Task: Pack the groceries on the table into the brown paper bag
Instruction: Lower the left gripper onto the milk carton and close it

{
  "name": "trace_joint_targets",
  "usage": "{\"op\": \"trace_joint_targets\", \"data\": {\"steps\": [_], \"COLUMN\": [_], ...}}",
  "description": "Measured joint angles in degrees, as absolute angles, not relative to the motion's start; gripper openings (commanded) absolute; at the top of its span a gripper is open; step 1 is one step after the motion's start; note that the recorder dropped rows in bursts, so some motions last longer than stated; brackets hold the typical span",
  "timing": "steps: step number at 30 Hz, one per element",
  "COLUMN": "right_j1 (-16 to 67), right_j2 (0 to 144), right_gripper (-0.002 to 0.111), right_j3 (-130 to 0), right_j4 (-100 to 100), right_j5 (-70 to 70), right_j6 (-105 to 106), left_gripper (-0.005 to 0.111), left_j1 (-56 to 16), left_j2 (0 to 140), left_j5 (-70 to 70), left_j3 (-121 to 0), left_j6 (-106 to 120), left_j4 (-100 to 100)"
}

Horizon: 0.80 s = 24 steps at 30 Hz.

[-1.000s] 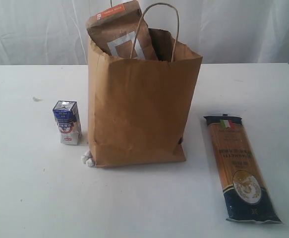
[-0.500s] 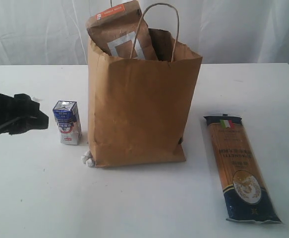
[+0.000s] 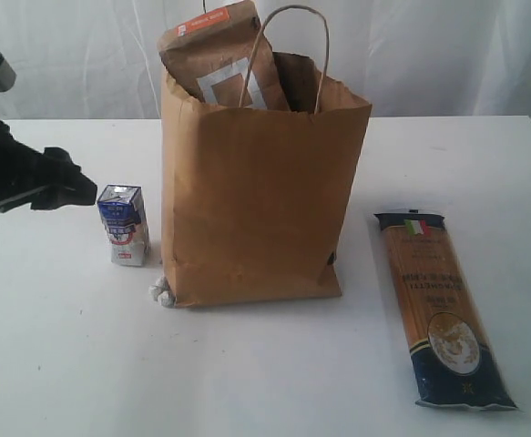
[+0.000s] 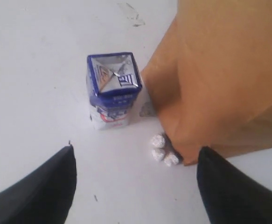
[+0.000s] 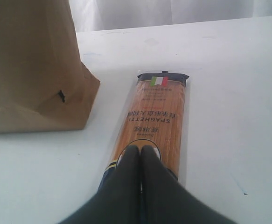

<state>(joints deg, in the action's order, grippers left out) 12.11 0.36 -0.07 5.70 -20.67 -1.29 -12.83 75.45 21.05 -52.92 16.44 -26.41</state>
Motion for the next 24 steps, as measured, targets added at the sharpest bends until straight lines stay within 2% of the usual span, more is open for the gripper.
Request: {"op": "trace_joint_targets", "data": {"steps": [7,12,14,24], "right_j1": [12.11,12.11,12.11,12.11], "right_j2": [0.36,0.36,0.36,0.36], "right_gripper": [0.0,0.0,0.0,0.0], "right_j3": [-0.07,-0.07,-0.07,-0.07], "right_j4": [5.7,5.7,5.7,5.7], "right_j5": [-20.67,-20.67,-20.67,-20.67], "right_j6": [-1.29,-1.29,-1.29,-1.29], "left_gripper": [0.075,0.096,0.1,0.098], "left_j1": [-12.83,-15.13,-15.97,-16.52], "left_j2": [85.6,91.1,93.4,100.24], "left_j5": [22.13,23.51,23.66,23.63], "left_j3": [-63.44,-68.25,-69.46,-72.48], "left_j6": [16.56,16.56,16.65,16.69], "left_j4": [-22.27,-19.68,-19.28,-16.48]}}
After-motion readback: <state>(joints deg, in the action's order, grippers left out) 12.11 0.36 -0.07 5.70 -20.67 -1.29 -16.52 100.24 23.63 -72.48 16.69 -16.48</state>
